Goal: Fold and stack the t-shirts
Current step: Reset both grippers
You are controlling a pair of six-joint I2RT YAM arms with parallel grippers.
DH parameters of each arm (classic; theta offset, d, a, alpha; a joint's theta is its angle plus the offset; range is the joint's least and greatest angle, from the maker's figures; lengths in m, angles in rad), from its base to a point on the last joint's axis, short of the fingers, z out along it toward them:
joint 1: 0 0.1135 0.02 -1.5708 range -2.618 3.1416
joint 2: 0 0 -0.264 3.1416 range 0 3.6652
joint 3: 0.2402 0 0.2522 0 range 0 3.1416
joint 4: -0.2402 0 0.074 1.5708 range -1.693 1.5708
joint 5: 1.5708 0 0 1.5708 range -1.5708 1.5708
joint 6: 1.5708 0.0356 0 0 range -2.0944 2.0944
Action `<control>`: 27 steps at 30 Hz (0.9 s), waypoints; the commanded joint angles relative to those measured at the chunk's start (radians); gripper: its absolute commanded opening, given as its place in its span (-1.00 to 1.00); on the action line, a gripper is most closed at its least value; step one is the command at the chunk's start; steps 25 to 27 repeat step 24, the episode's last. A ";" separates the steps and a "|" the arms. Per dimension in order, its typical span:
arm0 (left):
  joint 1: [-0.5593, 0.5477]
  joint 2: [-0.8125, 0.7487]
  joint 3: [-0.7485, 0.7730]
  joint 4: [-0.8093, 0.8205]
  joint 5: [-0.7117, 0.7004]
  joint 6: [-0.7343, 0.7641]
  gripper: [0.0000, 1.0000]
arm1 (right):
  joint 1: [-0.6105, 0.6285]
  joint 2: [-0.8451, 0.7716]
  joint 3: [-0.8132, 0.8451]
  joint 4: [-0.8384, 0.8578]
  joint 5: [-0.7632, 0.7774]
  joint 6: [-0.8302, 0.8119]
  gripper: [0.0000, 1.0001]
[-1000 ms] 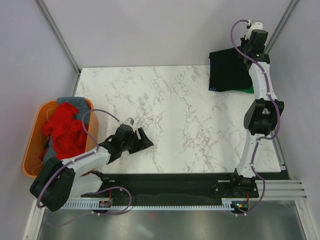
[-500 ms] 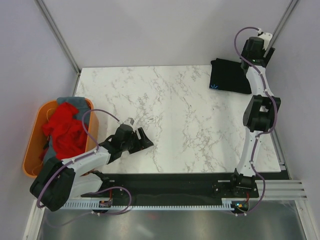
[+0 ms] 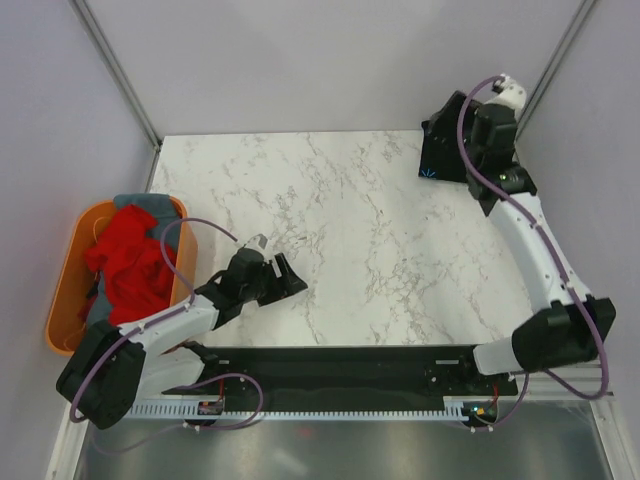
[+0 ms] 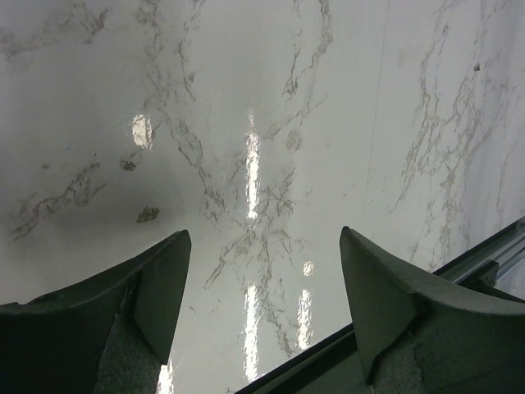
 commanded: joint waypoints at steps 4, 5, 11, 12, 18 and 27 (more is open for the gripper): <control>0.005 -0.067 -0.042 0.024 -0.014 -0.005 0.62 | 0.130 -0.236 -0.245 -0.109 -0.240 0.083 0.96; 0.005 -0.072 -0.045 0.022 -0.015 -0.014 0.62 | 0.141 -0.267 -0.260 -0.135 -0.268 0.087 0.96; 0.005 -0.093 -0.045 -0.008 -0.017 -0.023 0.63 | 0.251 -0.356 -0.285 -0.327 -0.396 0.086 0.96; 0.005 -0.101 -0.050 -0.019 -0.024 -0.023 0.63 | 0.265 -0.382 -0.291 -0.341 -0.409 0.075 0.96; 0.007 -0.150 -0.050 -0.079 -0.035 -0.030 0.64 | 0.280 -0.529 -0.436 -0.422 -0.426 0.150 0.96; 0.007 -0.243 -0.063 -0.152 -0.089 -0.053 0.67 | 0.312 -0.733 -0.683 -0.319 -0.441 0.270 0.96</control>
